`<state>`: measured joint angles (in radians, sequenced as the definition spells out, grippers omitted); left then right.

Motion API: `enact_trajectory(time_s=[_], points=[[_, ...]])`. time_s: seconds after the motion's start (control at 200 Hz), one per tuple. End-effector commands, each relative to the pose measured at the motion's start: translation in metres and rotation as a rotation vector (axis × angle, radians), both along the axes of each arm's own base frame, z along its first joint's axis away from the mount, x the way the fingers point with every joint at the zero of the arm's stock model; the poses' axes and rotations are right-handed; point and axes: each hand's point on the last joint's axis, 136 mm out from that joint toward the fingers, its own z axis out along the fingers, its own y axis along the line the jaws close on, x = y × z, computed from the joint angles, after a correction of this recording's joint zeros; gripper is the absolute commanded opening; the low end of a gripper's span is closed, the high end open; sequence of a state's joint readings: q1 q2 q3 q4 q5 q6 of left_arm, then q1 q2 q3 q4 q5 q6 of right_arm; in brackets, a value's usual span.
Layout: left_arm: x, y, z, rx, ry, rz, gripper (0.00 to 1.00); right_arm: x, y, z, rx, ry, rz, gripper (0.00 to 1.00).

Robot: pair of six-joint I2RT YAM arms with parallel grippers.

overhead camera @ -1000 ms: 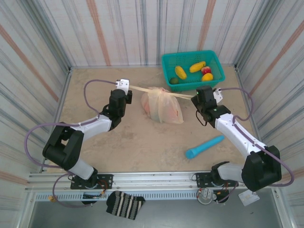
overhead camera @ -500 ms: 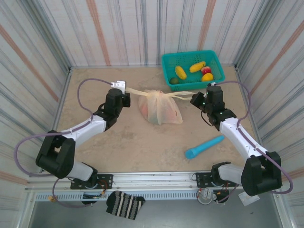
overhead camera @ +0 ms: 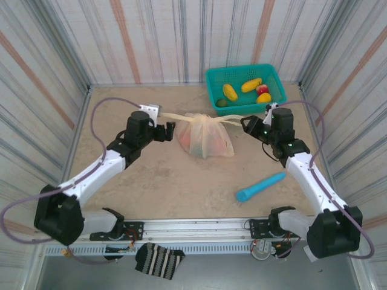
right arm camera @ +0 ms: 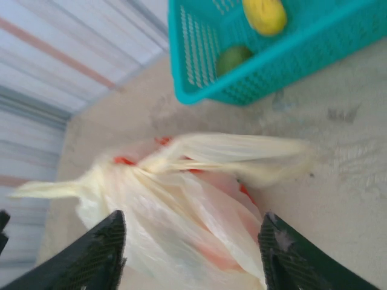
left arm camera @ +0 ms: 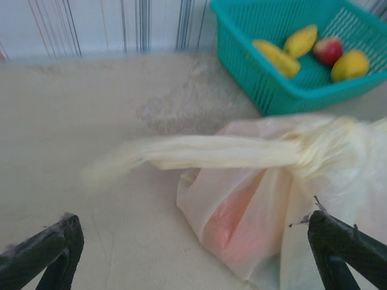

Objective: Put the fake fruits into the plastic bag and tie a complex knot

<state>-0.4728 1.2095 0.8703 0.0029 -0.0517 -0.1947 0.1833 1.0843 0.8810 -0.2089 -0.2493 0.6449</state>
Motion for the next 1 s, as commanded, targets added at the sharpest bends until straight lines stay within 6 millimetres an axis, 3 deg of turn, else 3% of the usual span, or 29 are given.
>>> enact_trajectory(time_s=[0.0, 0.165, 0.301, 0.386, 0.446, 0.531, 0.601, 0.666, 0.756, 0.822, 0.902, 0.992], points=[[-0.014, 0.022, 0.049, 0.017, -0.176, 0.04, 0.99, -0.012, -0.013, 0.043, -0.078, -0.109, -0.023, 0.98], [-0.036, 0.055, 0.099, 0.072, -0.4, 0.129, 0.99, -0.03, -0.058, 0.068, -0.223, -0.16, -0.246, 1.0], [-0.033, 0.103, 0.1, 0.153, -0.507, 0.366, 0.99, -0.033, -0.096, 0.065, -0.264, -0.255, -0.461, 1.0], [-0.016, 0.147, 0.069, 0.172, -0.407, 0.543, 0.99, -0.028, -0.101, 0.069, -0.328, -0.4, -0.462, 0.99], [-0.001, 0.185, 0.035, 0.16, -0.281, 0.684, 0.99, -0.026, -0.131, 0.053, -0.351, -0.412, -0.621, 0.99], [0.021, 0.198, -0.015, 0.231, -0.137, 0.598, 0.99, -0.013, -0.148, 0.036, -0.415, -0.427, -0.656, 0.99], [0.027, 0.211, -0.046, 0.271, -0.07, 0.601, 0.99, -0.001, -0.159, 0.014, -0.515, -0.357, -0.682, 0.99], [0.03, 0.213, -0.07, 0.314, -0.049, 0.582, 0.99, 0.019, -0.157, -0.006, -0.662, -0.312, -0.588, 0.99], [0.034, 0.188, -0.092, 0.299, -0.039, 0.411, 0.99, 0.039, -0.155, -0.044, -0.803, -0.234, -0.449, 1.0], [0.037, 0.176, -0.103, 0.203, 0.009, 0.332, 0.99, 0.048, -0.147, -0.077, -0.734, -0.181, -0.345, 1.0], [0.043, 0.17, -0.109, 0.179, 0.005, 0.288, 0.99, 0.056, -0.131, -0.102, -0.683, -0.18, -0.237, 1.0], [0.042, 0.172, -0.126, 0.151, 0.023, 0.276, 0.98, 0.068, -0.123, -0.103, -0.622, -0.191, -0.188, 1.0]])
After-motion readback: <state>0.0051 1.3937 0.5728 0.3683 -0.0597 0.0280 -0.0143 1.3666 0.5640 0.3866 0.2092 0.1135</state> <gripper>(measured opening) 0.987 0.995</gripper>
